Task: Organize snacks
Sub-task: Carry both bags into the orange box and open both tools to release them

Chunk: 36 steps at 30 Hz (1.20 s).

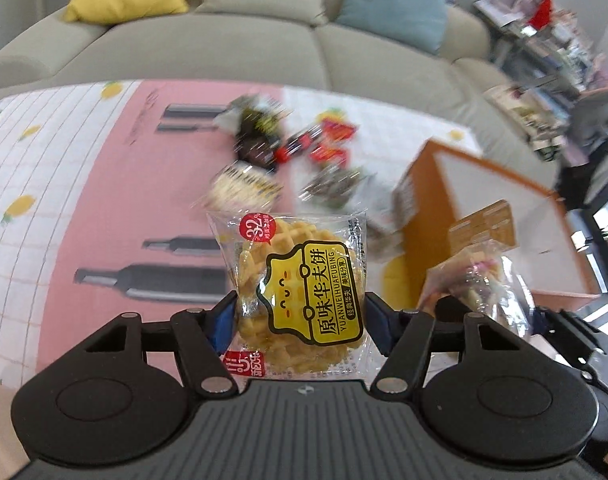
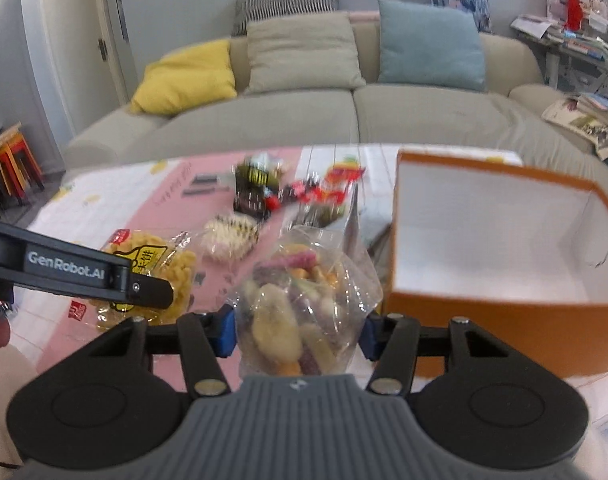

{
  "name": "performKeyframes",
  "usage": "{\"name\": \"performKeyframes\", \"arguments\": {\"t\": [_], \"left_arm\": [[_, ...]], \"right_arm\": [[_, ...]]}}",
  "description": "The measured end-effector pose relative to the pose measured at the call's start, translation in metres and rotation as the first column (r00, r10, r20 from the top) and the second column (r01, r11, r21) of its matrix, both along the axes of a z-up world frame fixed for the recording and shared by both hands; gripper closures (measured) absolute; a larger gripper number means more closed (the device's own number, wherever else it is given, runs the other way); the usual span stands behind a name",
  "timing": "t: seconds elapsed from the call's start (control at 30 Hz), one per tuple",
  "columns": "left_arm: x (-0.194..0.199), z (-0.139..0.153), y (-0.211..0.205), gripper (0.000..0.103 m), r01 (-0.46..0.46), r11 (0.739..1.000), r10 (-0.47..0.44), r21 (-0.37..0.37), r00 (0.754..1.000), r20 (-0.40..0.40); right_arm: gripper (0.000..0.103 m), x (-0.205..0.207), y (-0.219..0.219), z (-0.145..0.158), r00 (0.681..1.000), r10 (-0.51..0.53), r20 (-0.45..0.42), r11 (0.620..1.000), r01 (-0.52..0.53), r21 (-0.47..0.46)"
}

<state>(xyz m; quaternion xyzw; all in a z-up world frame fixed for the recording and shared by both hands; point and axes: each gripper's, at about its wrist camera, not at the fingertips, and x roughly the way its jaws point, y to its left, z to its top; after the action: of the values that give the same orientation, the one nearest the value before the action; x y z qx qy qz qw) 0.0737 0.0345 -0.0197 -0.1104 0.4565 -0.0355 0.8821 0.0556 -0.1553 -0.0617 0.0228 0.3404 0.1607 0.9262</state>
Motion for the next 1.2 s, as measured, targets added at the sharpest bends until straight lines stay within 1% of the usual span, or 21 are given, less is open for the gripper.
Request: {"name": "performKeyframes", "arguments": {"t": [0.1, 0.2, 0.3, 0.37, 0.4, 0.5, 0.57, 0.63, 0.67, 0.73, 0.77, 0.8, 0.9, 1.0, 1.07, 1.13, 1.2], "left_arm": [[0.003, 0.021, -0.017, 0.029, 0.05, 0.998, -0.049, -0.031, 0.998, 0.042], [0.014, 0.039, -0.04, 0.029, 0.137, 0.989, -0.133, -0.055, 0.989, 0.067], [0.035, 0.051, -0.066, 0.029, 0.216, 0.969, -0.211, -0.117, 0.976, 0.054], [0.049, 0.056, -0.084, 0.029, 0.272, 0.952, -0.269, -0.141, 0.962, 0.04], [0.057, 0.057, -0.093, 0.029, 0.288, 0.947, -0.287, -0.143, 0.957, 0.031], [0.083, 0.061, -0.125, 0.029, 0.357, 0.928, -0.359, -0.104, 0.933, 0.0], [0.102, 0.054, -0.145, 0.029, 0.398, 0.913, -0.403, -0.096, 0.914, -0.051], [0.122, 0.044, -0.162, 0.029, 0.419, 0.901, -0.429, -0.112, 0.898, -0.098], [0.128, 0.04, -0.171, 0.029, 0.437, 0.893, -0.448, -0.107, 0.886, -0.118], [0.138, 0.027, -0.187, 0.029, 0.466, 0.879, -0.476, -0.098, 0.865, -0.157], [0.142, 0.018, -0.193, 0.029, 0.482, 0.872, -0.49, -0.089, 0.851, -0.189], [0.146, 0.011, -0.199, 0.029, 0.489, 0.869, -0.494, -0.081, 0.842, -0.215], [0.158, -0.013, -0.217, 0.029, 0.523, 0.852, -0.508, -0.032, 0.81, -0.292], [0.166, -0.03, -0.227, 0.029, 0.543, 0.84, -0.506, 0.012, 0.79, -0.347], [0.172, -0.041, -0.232, 0.029, 0.551, 0.834, -0.499, 0.029, 0.776, -0.385], [0.176, -0.05, -0.236, 0.029, 0.573, 0.818, -0.506, 0.046, 0.756, -0.416], [0.177, -0.055, -0.237, 0.029, 0.589, 0.807, -0.513, 0.047, 0.738, -0.438]], "right_arm": [[0.048, 0.002, -0.023, 0.02, 1.0, -0.014, 0.002, 0.999, 0.014, 0.048], [0.048, 0.004, -0.048, 0.037, 1.0, -0.018, 0.005, 0.998, 0.017, 0.063], [0.048, 0.009, -0.072, 0.054, 1.0, -0.024, 0.011, 0.999, 0.024, 0.045], [0.048, 0.017, -0.091, 0.064, 1.0, -0.014, -0.008, 0.999, 0.015, 0.036], [0.048, 0.022, -0.101, 0.068, 1.0, -0.009, -0.026, 0.999, 0.009, 0.035], [0.048, 0.039, -0.129, 0.072, 0.996, 0.01, -0.087, 1.0, -0.007, 0.03], [0.048, 0.054, -0.147, 0.071, 0.992, 0.017, -0.122, 1.0, -0.015, 0.017], [0.048, 0.07, -0.164, 0.067, 0.989, -0.009, -0.148, 1.0, 0.008, -0.009], [0.048, 0.079, -0.173, 0.064, 0.986, -0.014, -0.169, 1.0, 0.012, -0.015], [0.048, 0.095, -0.188, 0.055, 0.978, -0.015, -0.21, 1.0, 0.015, -0.002], [0.048, 0.104, -0.193, 0.05, 0.973, -0.012, -0.229, 1.0, 0.014, 0.006], [0.048, 0.112, -0.198, 0.043, 0.968, -0.009, -0.251, 1.0, 0.012, 0.007], [0.048, 0.134, -0.205, 0.024, 0.945, -0.002, -0.326, 1.0, -0.002, -0.013], [0.048, 0.149, -0.211, 0.008, 0.926, 0.01, -0.376, 1.0, -0.012, -0.002], [0.049, 0.156, -0.209, 0.001, 0.92, 0.018, -0.392, 1.0, -0.024, -0.01], [0.049, 0.163, -0.207, -0.007, 0.909, 0.03, -0.417, 0.999, -0.044, -0.025], [0.049, 0.17, -0.209, -0.02, 0.89, 0.043, -0.453, 0.998, -0.054, -0.011]]}}
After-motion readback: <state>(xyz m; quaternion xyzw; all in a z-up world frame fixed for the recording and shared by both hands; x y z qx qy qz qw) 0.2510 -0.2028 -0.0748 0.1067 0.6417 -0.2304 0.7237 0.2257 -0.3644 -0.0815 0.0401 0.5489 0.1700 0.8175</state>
